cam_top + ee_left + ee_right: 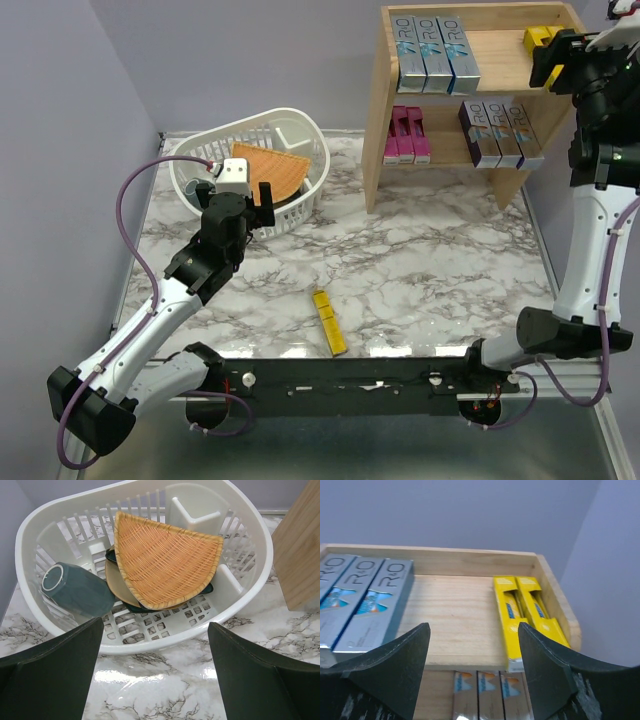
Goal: Place and organize the toothpastes onto the shelf
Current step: Place the toothpaste on the shelf.
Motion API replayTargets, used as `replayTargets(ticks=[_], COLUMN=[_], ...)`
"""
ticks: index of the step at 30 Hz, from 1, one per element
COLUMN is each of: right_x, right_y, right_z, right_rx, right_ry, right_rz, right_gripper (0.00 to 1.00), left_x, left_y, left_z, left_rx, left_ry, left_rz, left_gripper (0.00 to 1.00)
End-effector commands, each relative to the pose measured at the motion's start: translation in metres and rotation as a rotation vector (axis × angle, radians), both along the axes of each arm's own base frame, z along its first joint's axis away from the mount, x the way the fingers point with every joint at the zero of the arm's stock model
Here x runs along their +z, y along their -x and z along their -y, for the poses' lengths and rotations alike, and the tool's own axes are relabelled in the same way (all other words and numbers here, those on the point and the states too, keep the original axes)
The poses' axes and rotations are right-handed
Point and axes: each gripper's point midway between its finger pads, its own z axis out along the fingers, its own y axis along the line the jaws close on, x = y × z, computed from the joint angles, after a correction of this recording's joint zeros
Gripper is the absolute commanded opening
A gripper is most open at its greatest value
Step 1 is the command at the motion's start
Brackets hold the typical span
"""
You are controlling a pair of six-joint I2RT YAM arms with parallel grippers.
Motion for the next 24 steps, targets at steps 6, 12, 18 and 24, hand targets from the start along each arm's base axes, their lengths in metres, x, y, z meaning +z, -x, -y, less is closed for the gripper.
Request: replayTargets(ticks=[6, 12, 18, 24], right_x=[-0.037, -0.049, -0.066, -0.071], right_y=[-0.062, -0.086, -0.103, -0.102], right_z=[-0.040, -0.032, -0.002, 0.009], right_rx=[0.250, 0.224, 0.062, 0.003], right_ry=[-0.135, -0.183, -0.215, -0.212], right_rz=[-0.090, -0.120, -0.141, -0.138], right_gripper=[0.79, 0.79, 0.79, 0.79], left_x=[0.005, 0.005, 0.004, 0.003], left_y=[-0.001, -0.001, -0.001, -0.002], left_z=[-0.002, -0.003, -0.004, -0.004], left_rx=[0.001, 0.004, 0.006, 0.005], left_ry=[0.004, 0.005, 0.002, 0.001], left_rz=[0.023, 0.025, 0.023, 0.020], left_gripper=[0.99, 0.99, 0.99, 0.99])
